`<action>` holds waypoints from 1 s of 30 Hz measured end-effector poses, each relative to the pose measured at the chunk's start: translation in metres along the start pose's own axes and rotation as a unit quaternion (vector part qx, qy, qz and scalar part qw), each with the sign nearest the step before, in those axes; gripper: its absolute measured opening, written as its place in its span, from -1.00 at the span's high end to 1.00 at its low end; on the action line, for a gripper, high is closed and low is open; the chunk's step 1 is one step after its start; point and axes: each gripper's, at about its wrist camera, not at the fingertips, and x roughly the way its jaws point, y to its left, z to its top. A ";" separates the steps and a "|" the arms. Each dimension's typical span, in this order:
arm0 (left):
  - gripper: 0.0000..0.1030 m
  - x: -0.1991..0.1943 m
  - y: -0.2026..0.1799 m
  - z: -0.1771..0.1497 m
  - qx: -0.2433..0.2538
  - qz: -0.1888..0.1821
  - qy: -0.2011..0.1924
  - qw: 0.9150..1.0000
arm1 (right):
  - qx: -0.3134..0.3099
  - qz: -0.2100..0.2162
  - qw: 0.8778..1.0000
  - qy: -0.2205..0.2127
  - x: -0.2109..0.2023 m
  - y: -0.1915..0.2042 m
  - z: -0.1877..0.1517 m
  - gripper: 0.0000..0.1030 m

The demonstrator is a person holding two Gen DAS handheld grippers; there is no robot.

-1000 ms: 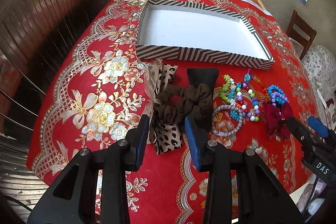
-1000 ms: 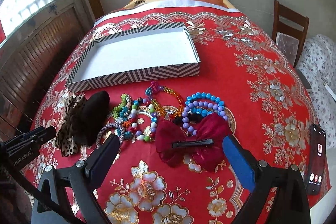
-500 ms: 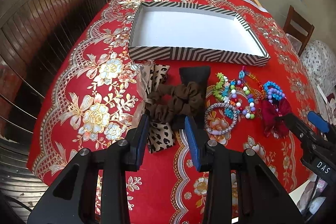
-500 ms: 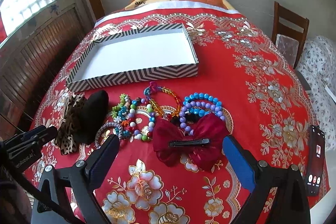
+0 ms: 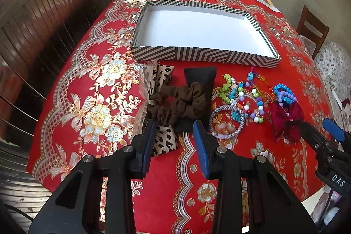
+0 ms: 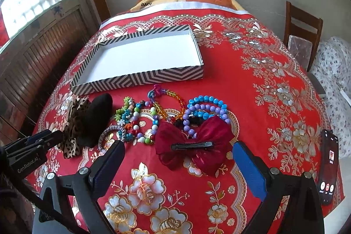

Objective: Organize jewelry
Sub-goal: 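Move both tools toward the jewelry pile beside the striped box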

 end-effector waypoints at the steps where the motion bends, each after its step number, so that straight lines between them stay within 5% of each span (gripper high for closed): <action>1: 0.33 0.000 0.000 0.000 -0.003 0.001 0.000 1.000 | -0.003 0.001 1.000 0.000 0.000 0.001 0.000 -0.90; 30: 0.33 -0.011 0.049 -0.009 -0.057 -0.011 0.020 0.998 | -0.036 0.027 0.999 -0.019 -0.017 -0.001 -0.002 -0.90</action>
